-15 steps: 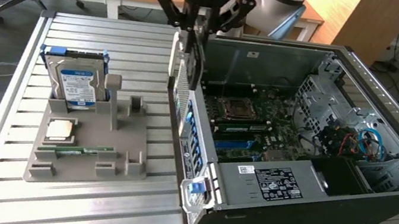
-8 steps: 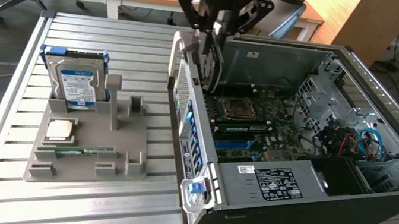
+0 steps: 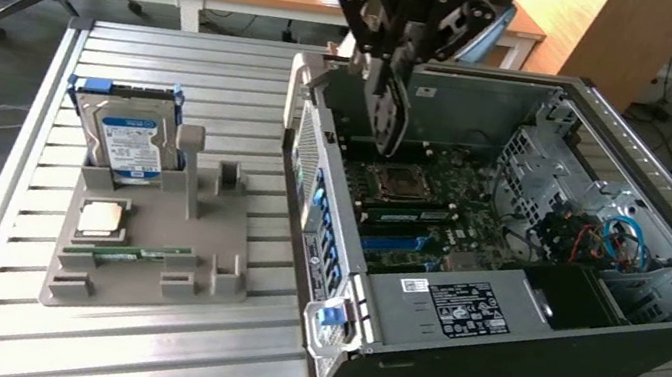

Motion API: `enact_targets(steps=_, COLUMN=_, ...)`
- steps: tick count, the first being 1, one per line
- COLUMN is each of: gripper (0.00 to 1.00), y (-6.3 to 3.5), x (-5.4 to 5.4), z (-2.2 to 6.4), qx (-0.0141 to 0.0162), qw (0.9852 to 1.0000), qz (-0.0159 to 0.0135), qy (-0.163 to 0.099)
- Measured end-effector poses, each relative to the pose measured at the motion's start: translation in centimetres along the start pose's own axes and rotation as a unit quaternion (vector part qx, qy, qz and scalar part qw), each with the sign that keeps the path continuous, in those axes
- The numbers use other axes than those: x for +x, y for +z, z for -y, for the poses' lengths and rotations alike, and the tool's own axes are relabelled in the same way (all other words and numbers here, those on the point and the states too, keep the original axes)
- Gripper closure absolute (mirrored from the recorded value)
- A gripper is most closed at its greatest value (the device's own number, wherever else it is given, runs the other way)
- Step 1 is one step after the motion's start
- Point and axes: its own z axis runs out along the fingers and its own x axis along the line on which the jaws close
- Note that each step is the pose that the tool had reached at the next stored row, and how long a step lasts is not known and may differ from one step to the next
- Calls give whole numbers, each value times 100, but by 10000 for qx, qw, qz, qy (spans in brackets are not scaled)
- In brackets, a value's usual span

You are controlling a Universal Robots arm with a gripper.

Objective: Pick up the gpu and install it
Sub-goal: 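Pick up the gpu and move the gpu toward the slot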

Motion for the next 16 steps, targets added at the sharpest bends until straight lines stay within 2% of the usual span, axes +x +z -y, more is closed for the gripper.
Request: enact_targets(steps=16, gripper=74, y=15, x=-566, z=-20, qx=-1, qw=10000, qz=1, qy=-1)
